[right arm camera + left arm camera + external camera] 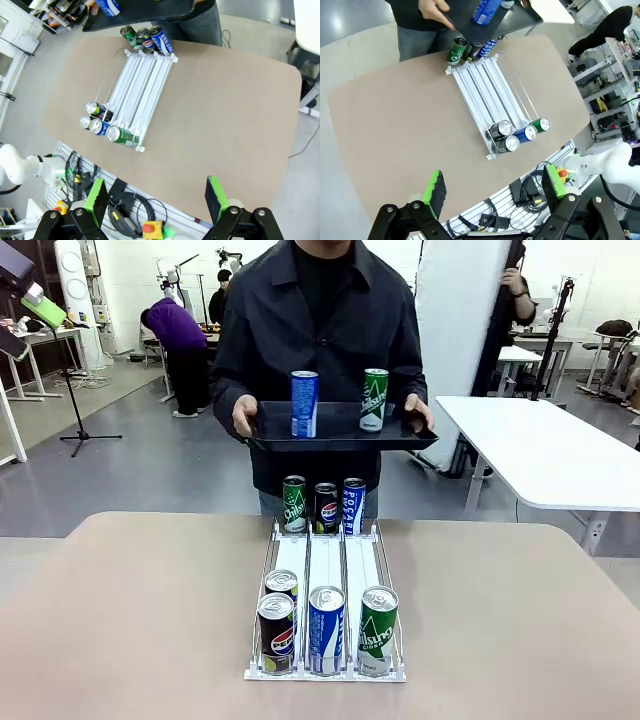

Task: Retrieve and hand over the desired beverage to the person.
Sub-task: Place the picked can on the Handle tray extended by the person.

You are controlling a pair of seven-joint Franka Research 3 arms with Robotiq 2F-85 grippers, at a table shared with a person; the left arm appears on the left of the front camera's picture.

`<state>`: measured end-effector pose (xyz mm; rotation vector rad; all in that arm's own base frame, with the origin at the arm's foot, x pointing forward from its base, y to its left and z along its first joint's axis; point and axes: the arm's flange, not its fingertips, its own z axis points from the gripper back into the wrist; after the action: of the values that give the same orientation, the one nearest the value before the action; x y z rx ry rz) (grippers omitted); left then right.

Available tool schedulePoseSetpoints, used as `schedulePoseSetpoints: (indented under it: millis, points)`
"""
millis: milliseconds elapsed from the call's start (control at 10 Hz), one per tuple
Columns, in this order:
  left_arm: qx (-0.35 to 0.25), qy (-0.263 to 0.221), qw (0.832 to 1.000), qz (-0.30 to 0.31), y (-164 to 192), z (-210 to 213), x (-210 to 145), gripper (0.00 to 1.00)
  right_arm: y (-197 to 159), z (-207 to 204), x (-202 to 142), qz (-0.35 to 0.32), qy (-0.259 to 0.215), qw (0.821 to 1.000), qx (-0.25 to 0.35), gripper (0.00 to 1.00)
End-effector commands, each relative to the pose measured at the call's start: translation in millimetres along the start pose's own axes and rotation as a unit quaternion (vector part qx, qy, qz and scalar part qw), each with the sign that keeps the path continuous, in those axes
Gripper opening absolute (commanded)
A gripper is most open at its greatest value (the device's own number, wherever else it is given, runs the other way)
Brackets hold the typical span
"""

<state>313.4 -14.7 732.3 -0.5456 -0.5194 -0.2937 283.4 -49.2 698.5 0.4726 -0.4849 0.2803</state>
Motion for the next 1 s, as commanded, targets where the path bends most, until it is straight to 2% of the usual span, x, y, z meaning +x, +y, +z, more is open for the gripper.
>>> schedulePoseSetpoints:
  millis: [0, 900]
  points:
    - [0.003, 0.002, 1.0, 0.001, -1.0, -0.9, 2.0, 1.0, 0.2, -1.0, -0.5, 0.005, -0.002, 1.0, 0.012, 1.0]
    - [0.003, 0.002, 1.0, 0.001, -1.0, -0.9, 2.0, 1.0, 0.2, -1.0, -0.5, 0.005, -0.002, 1.0, 0.012, 1.0]
